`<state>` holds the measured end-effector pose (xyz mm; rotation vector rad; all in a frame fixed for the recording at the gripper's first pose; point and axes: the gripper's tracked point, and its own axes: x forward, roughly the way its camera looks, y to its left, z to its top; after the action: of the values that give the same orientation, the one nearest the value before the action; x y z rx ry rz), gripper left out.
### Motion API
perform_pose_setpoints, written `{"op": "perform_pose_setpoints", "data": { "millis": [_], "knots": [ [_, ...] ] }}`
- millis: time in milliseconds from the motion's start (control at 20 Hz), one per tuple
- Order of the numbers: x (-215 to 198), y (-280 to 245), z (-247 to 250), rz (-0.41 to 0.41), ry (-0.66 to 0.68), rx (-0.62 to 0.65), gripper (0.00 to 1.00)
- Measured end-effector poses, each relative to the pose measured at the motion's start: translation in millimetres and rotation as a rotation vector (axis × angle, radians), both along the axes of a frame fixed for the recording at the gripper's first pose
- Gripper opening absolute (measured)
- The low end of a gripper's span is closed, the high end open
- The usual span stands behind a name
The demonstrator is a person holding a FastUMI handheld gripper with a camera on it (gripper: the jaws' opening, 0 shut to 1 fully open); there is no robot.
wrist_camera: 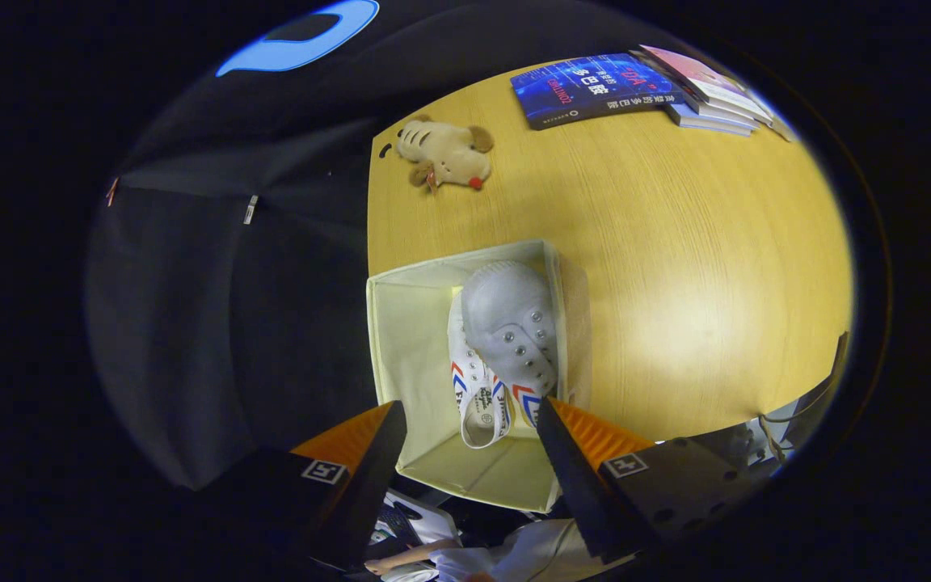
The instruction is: Open the storage box then place both shoes into the box .Put the left shoe in first, then the right shoe, with the right side of both shoes facing outward in a uniform manner.
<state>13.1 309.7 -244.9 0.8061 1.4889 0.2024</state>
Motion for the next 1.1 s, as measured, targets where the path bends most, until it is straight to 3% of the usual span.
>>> {"op": "perform_pose_setpoints", "data": {
  "millis": [350, 600, 1100],
  "knots": [
    [-6.3, -10.4, 11.9, -0.035, -0.010, 0.048, 0.99],
    [-10.0, -30.1, 33.5, -0.050, -0.164, 0.059, 0.99],
    [2.9, -145.9, 52.5, -0.059, -0.516, -0.231, 0.99]
  ]
}}
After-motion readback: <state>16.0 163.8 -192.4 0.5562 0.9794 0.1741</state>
